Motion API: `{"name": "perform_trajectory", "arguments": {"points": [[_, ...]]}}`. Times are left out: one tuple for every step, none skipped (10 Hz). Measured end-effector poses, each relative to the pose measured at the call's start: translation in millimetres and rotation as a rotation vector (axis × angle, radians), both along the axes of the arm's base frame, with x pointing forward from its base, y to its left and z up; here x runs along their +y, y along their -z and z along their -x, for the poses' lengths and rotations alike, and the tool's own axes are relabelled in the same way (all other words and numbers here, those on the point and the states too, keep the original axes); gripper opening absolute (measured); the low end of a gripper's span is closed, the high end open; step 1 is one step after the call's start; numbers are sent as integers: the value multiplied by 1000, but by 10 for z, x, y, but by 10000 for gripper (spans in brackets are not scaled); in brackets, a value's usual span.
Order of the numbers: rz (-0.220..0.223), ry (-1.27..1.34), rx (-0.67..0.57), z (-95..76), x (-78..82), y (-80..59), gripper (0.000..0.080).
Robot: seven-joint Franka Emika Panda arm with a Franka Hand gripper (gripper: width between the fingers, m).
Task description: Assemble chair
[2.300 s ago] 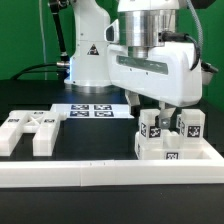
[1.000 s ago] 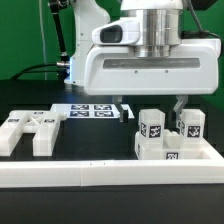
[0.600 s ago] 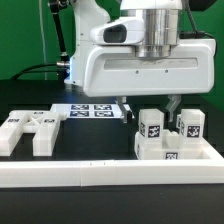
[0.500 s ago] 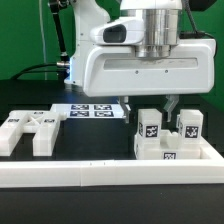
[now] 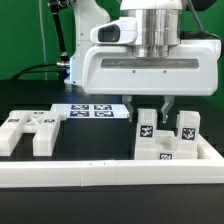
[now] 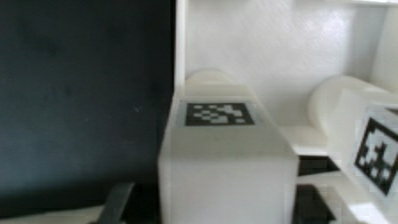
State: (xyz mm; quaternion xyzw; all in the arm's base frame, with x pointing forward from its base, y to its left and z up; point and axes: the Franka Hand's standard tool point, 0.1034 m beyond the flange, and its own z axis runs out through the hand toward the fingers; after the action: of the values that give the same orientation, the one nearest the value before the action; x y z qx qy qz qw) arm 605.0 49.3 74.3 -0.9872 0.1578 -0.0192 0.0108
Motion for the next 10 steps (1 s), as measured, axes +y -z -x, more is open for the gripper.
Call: {"name": "perform_trajectory", "arguments": {"points": [[9, 89, -1, -6, -56, -11, 290], [13, 168, -2, -5, -113, -16, 290], [17, 255, -2, -3, -168, -19, 291], [18, 341, 1, 19, -209, -10, 291], [19, 390, 3, 34, -229, -3, 295], [19, 472, 5, 52, -253, 4, 301], [20, 491, 6, 56, -263, 2, 301], [20, 491, 7, 58, -264, 5, 334], [20, 489, 7, 58, -259, 7, 468], [19, 481, 5, 50, -233, -9, 468]]}}
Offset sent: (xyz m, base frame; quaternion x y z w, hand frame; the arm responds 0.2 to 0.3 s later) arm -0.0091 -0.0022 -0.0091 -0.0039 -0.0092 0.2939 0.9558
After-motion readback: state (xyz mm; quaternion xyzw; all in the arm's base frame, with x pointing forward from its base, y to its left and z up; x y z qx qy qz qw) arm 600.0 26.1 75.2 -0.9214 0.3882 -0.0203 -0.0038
